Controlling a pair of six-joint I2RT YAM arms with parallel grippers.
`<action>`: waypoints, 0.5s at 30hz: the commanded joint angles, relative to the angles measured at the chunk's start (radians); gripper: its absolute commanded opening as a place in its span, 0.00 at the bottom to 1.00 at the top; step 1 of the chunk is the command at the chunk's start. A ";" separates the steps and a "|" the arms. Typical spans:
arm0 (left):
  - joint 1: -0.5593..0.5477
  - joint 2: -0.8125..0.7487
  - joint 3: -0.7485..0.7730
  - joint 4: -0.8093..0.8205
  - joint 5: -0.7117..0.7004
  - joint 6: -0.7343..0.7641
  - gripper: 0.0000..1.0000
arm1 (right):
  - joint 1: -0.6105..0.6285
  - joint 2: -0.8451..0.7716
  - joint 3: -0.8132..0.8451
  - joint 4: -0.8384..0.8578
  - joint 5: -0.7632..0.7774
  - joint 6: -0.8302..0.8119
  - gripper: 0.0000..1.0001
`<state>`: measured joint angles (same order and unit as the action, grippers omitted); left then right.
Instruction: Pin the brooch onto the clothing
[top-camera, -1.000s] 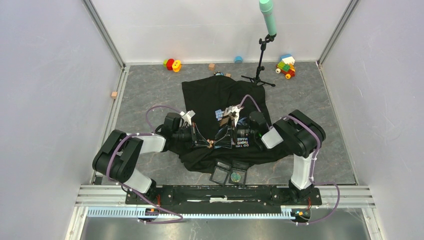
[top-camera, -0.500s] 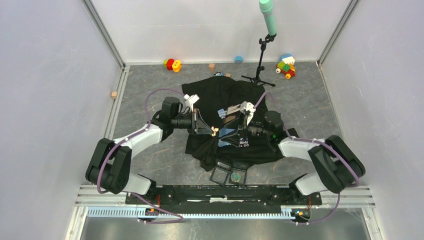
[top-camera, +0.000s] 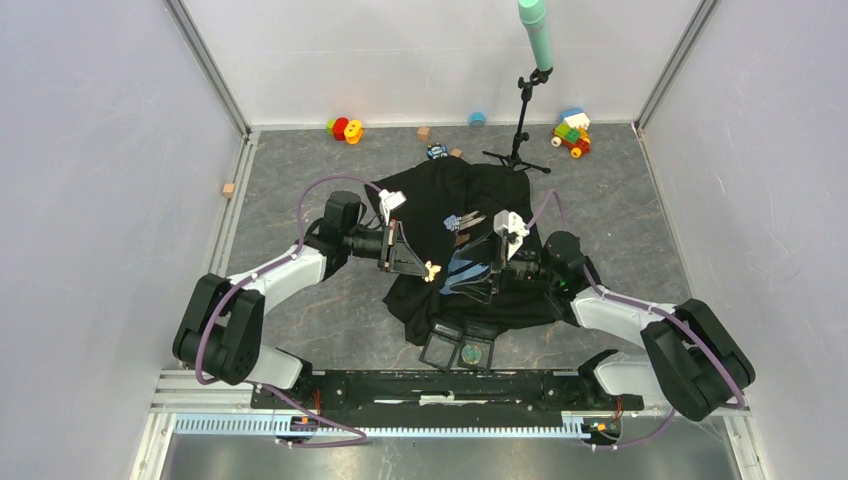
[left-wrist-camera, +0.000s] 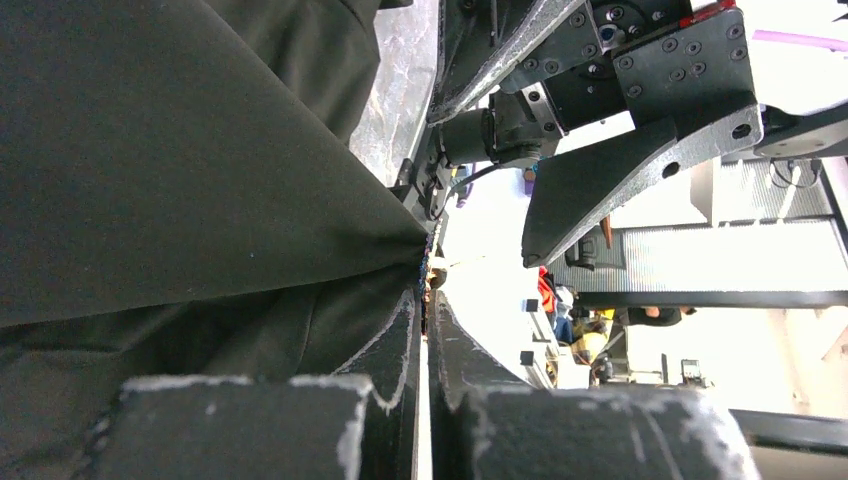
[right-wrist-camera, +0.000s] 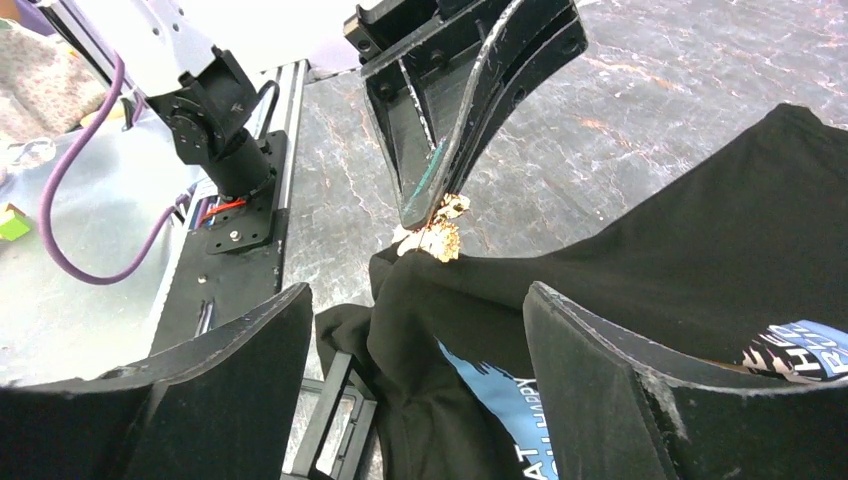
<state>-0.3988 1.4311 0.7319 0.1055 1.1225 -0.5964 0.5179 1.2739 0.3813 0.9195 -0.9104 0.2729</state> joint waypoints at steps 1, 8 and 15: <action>0.000 0.002 0.034 0.068 0.093 0.008 0.02 | -0.003 0.005 -0.009 0.140 -0.031 0.067 0.83; -0.010 0.010 0.001 0.221 0.123 -0.101 0.02 | 0.023 0.133 0.070 0.139 -0.026 0.094 0.82; -0.023 0.012 0.000 0.229 0.132 -0.103 0.02 | 0.043 0.241 0.096 0.392 -0.111 0.301 0.68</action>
<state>-0.4088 1.4422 0.7307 0.2707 1.1923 -0.6640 0.5480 1.4792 0.4255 1.1122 -0.9588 0.4419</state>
